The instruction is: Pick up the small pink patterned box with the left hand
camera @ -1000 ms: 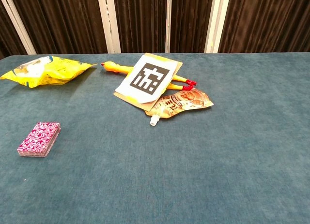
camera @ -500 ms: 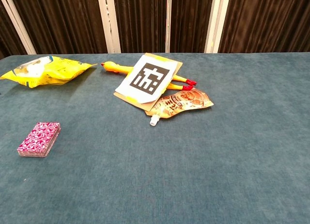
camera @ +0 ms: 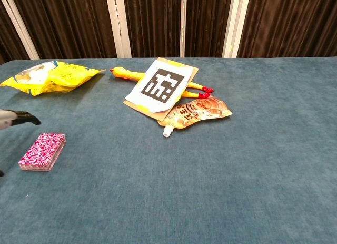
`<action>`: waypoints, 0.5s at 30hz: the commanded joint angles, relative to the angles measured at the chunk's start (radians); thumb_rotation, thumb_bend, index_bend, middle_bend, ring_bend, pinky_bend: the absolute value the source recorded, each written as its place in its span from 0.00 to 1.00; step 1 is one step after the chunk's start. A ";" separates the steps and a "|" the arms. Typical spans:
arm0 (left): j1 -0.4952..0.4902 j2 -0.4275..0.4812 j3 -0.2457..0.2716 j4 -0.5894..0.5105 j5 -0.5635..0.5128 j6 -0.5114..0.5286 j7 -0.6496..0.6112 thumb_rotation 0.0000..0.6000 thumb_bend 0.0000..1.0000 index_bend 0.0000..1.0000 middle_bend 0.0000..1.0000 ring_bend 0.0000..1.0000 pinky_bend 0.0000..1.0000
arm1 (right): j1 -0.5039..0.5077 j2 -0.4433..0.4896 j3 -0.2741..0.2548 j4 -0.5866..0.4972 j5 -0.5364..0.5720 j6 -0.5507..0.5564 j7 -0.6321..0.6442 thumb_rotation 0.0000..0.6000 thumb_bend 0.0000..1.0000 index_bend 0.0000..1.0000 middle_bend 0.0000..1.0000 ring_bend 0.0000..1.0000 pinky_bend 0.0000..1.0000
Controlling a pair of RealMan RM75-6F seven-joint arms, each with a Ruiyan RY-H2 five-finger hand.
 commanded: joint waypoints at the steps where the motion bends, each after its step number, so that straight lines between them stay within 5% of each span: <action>1: -0.040 -0.038 -0.003 0.017 -0.051 0.019 0.030 1.00 0.20 0.10 0.00 0.00 0.00 | 0.000 0.001 0.000 -0.001 0.000 -0.001 0.002 1.00 0.36 0.00 0.00 0.00 0.02; 15: -0.111 -0.088 0.015 0.034 -0.138 0.042 0.029 1.00 0.29 0.20 0.00 0.00 0.00 | 0.000 0.003 -0.001 -0.003 0.001 -0.002 0.006 1.00 0.36 0.00 0.00 0.00 0.02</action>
